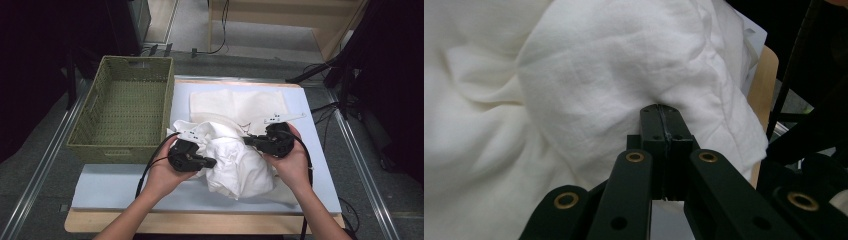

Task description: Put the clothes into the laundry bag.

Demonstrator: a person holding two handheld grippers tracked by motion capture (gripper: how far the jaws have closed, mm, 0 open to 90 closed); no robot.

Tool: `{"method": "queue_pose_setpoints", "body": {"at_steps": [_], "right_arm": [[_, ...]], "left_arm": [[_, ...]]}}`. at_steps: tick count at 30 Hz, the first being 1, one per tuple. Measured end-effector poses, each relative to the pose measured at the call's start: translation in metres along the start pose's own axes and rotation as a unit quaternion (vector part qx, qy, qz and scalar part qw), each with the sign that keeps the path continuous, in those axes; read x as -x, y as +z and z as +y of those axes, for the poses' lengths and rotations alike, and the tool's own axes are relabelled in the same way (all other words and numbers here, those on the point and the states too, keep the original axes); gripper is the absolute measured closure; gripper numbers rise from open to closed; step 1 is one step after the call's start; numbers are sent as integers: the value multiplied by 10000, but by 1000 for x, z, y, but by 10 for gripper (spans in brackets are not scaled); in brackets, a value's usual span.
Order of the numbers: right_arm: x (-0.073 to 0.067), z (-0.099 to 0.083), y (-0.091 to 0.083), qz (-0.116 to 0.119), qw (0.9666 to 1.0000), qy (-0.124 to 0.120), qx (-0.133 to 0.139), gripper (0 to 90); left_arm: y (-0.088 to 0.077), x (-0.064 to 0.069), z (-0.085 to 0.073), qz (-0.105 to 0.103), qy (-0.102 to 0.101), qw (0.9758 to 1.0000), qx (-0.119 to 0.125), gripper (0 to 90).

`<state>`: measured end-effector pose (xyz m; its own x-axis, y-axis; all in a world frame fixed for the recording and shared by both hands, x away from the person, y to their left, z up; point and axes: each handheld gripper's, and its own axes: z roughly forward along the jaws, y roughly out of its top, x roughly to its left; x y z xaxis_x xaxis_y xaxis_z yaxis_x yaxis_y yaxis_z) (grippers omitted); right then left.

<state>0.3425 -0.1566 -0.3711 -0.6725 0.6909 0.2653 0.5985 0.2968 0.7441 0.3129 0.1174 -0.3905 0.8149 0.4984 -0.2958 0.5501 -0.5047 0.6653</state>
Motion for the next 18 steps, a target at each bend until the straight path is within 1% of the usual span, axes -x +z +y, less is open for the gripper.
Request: {"method": "queue_pose_setpoints", "body": {"at_steps": [1,2,4,6,7,9,10,11,13,17,18], "right_arm": [[0,0,0,1,10000,1,0,876],[0,0,0,-6,10000,-3,0,876],[0,0,1,-20,10000,-11,-9,877],[0,0,1,-33,10000,-17,-26,877],[1,0,1,-62,10000,-11,-28,877],[2,0,2,-94,9999,3,-41,878],[2,-1,2,-101,9999,21,-55,880],[2,-1,3,-104,9999,13,-55,881],[0,0,3,-124,9999,-25,-60,882],[-3,1,3,-95,9999,-24,-79,884],[-4,2,2,-90,9999,-21,-74,884]], "left_arm": [[4,0,2,-19,-13,10000,-3,900],[8,0,4,-13,36,10000,-38,900],[15,1,8,-13,51,10000,-31,900],[20,0,11,-63,26,10000,-9,900],[23,0,13,-47,19,10000,1,900],[26,0,15,14,79,10000,52,900],[27,1,16,94,82,9999,64,900],[29,2,17,101,109,9999,84,900],[33,3,19,113,104,9999,49,900],[43,5,23,39,110,9999,53,900],[45,5,25,64,126,9999,41,900]]}}
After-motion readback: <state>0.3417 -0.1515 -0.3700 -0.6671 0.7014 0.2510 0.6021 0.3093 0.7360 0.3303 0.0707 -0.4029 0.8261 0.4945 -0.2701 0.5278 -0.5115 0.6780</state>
